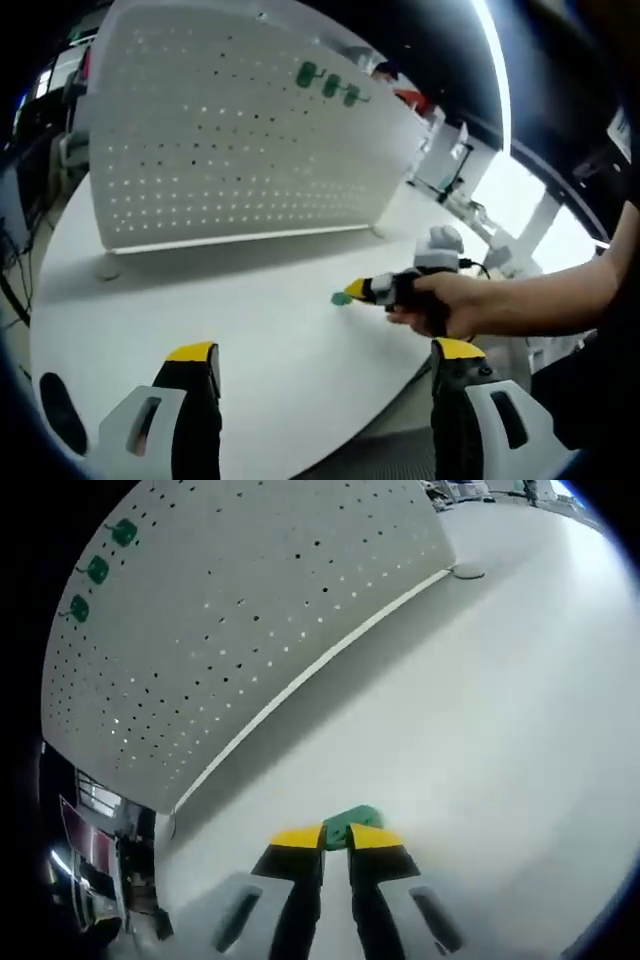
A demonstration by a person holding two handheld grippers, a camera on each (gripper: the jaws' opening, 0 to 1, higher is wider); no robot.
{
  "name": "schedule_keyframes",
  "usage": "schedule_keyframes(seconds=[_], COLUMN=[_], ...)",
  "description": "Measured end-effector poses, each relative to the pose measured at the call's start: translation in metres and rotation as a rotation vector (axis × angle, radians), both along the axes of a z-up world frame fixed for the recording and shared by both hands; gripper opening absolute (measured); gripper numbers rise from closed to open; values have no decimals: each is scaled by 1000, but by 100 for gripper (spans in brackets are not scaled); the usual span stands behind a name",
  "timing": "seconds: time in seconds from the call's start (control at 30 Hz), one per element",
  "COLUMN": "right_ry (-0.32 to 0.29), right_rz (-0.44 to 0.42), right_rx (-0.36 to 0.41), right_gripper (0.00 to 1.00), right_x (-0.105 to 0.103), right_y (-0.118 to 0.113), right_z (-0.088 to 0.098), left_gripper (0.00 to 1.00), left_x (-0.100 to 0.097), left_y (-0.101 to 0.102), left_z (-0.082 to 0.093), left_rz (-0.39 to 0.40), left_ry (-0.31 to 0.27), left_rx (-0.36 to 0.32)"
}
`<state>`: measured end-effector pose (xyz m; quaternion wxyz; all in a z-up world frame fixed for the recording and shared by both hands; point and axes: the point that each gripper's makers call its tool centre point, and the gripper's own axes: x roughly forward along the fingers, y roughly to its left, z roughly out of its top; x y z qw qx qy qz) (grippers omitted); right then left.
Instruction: Insert the hook assembly into the mounting plate slot until the hook locks in place.
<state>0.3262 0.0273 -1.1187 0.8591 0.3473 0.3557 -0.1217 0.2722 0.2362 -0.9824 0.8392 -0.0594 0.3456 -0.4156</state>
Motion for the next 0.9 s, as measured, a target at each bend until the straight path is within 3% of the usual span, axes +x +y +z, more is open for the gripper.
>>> schedule_keyframes(seconds=[0.4, 0.67, 0.9], right_ry=[-27, -48, -153], right_rz=[99, 154, 261], right_rx=[-88, -99, -50], right_gripper=[4, 3, 3], right_x=[0, 0, 11], right_y=[-7, -3, 19], right_z=[8, 12, 42], left_gripper=[87, 87, 87], left_x=[-1, -3, -6], left_y=[-3, -3, -4], left_z=[1, 1, 0], left_rz=[-14, -18, -22], left_ry=[-6, -6, 3], left_rx=[0, 0, -2])
